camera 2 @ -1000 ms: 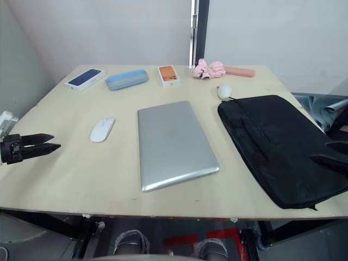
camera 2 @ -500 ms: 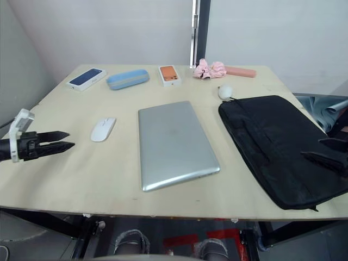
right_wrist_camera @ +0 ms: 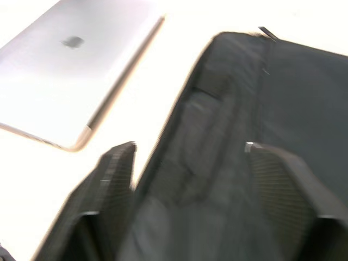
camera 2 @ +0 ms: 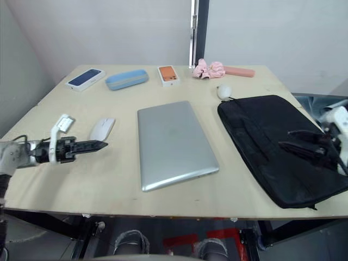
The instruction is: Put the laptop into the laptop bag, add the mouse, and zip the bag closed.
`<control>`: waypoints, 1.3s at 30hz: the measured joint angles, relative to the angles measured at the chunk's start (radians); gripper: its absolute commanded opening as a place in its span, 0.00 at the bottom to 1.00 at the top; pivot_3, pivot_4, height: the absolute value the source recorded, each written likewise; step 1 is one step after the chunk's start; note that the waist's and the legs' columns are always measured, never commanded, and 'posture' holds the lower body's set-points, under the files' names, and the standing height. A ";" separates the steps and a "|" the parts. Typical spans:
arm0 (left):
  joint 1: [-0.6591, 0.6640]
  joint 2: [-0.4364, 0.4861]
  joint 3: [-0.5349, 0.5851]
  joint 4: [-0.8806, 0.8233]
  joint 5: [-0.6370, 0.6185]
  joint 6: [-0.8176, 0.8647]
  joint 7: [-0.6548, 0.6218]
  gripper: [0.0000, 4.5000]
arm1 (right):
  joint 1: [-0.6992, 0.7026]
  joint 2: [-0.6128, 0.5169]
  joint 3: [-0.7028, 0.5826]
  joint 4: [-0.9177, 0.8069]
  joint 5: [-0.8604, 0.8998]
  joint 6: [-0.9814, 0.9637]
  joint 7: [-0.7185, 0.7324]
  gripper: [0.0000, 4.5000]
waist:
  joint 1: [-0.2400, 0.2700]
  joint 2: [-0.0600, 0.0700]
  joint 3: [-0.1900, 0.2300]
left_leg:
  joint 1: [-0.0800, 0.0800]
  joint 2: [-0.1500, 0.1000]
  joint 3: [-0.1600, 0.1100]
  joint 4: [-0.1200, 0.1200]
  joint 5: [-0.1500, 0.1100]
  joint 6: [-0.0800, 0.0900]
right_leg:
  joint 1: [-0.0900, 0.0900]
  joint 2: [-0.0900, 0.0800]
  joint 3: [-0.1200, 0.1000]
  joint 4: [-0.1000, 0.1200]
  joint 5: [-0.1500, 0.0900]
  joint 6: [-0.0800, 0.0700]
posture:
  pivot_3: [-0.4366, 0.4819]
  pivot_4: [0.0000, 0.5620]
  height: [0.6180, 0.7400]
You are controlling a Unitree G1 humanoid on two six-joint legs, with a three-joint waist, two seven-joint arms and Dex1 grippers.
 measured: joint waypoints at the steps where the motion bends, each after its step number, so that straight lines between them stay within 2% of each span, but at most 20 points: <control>1: -0.038 -0.025 0.003 0.041 -0.004 0.035 0.024 1.00 | -0.017 0.008 0.021 -0.017 0.004 0.012 -0.021 0.36 | 0.002 0.000 0.000 | 0.000 0.000 0.000 0.000 0.000 0.000 | 0.000 0.000 0.000 0.000 0.000 0.000 | 0.48 0.27 1.00; 5: -0.149 -0.106 0.017 0.154 -0.027 0.126 0.097 1.00 | -0.104 0.041 0.097 -0.076 0.037 0.037 -0.098 0.04 | 0.002 0.000 0.000 | -0.001 -0.001 0.000 0.000 0.000 0.000 | 0.000 0.000 0.000 -0.001 0.000 0.000 | 0.48 0.27 1.00; 6: -0.158 -0.115 0.018 0.163 -0.028 0.135 0.107 1.00 | -0.117 0.047 0.107 -0.089 0.042 0.041 -0.110 0.02 | 0.001 0.000 0.000 | -0.001 -0.001 0.000 0.000 0.000 0.000 | 0.000 0.000 0.000 -0.001 0.000 0.000 | 0.48 0.27 1.00; 8: -0.173 -0.130 0.016 0.196 -0.025 0.141 0.125 1.00 | -0.150 0.059 0.151 -0.112 0.045 0.047 -0.144 0.02 | -0.004 0.000 0.000 | -0.001 0.000 0.000 -0.002 0.000 0.000 | 0.000 0.000 0.000 -0.001 0.000 0.000 | 0.48 0.27 1.00; 14: -0.176 -0.165 -0.076 0.272 0.035 0.102 0.143 1.00 | -0.289 0.133 0.388 -0.123 -0.044 0.012 -0.263 0.02 | -0.002 0.000 0.000 | -0.001 0.000 -0.001 -0.002 0.000 -0.001 | 0.000 0.000 -0.001 -0.002 0.000 0.000 | 0.48 0.27 1.00; 16: -0.221 -0.186 -0.067 0.364 0.064 0.077 0.176 1.00 | -0.442 0.180 0.520 -0.021 -0.149 -0.004 -0.322 0.02 | -0.011 0.000 0.000 | 0.000 -0.001 -0.001 0.000 0.001 0.000 | 0.001 0.000 0.000 -0.001 0.001 0.000 | 0.48 0.27 1.00; 17: -0.265 -0.224 -0.067 0.407 0.075 0.059 0.195 1.00 | -0.536 0.217 0.615 0.046 -0.215 -0.008 -0.359 0.02 | -0.012 0.000 0.000 | 0.000 -0.001 -0.002 0.001 0.002 -0.001 | 0.001 0.000 -0.001 0.000 0.003 0.000 | 0.48 0.27 1.00; 20: -0.316 -0.269 -0.060 0.490 0.092 0.030 0.216 1.00 | -0.630 0.295 0.767 0.145 -0.303 -0.006 -0.400 0.02 | -0.009 0.000 0.000 | 0.000 -0.001 -0.004 0.000 0.002 -0.001 | 0.002 0.000 -0.002 0.000 0.003 0.000 | 0.48 0.27 1.00; 22: -0.337 -0.276 -0.044 0.533 0.100 0.013 0.219 1.00 | -0.645 0.316 0.831 0.226 -0.357 -0.002 -0.412 0.02 | -0.002 0.000 0.000 | -0.002 -0.001 -0.004 -0.001 0.002 -0.001 | 0.002 0.000 -0.002 -0.003 0.003 0.000 | 0.48 0.27 1.00; 30: -0.380 -0.298 -0.051 0.594 0.156 -0.050 0.204 1.00 | -0.829 0.482 0.964 0.623 -0.541 -0.098 -0.449 0.02 | -0.005 0.000 0.000 | -0.001 -0.002 -0.005 -0.002 0.002 -0.002 | 0.003 -0.001 -0.003 -0.002 0.003 0.000 | 0.48 0.27 1.00; 34: -0.384 -0.297 -0.065 0.609 0.180 -0.064 0.181 1.00 | -0.858 0.511 0.962 0.689 -0.560 -0.122 -0.406 0.02 | -0.008 0.000 0.000 | 0.002 -0.002 -0.005 -0.001 0.002 -0.001 | 0.007 -0.001 -0.003 -0.002 0.003 0.000 | 0.48 0.27 1.00; 39: -0.397 -0.294 -0.118 0.604 0.224 -0.078 0.136 1.00 | -0.857 0.555 0.929 0.692 -0.543 -0.099 -0.328 0.02 | -0.011 0.000 0.000 | 0.006 -0.002 -0.006 -0.001 0.001 -0.002 | 0.011 -0.001 -0.003 -0.002 0.003 0.000 | 0.48 0.27 1.00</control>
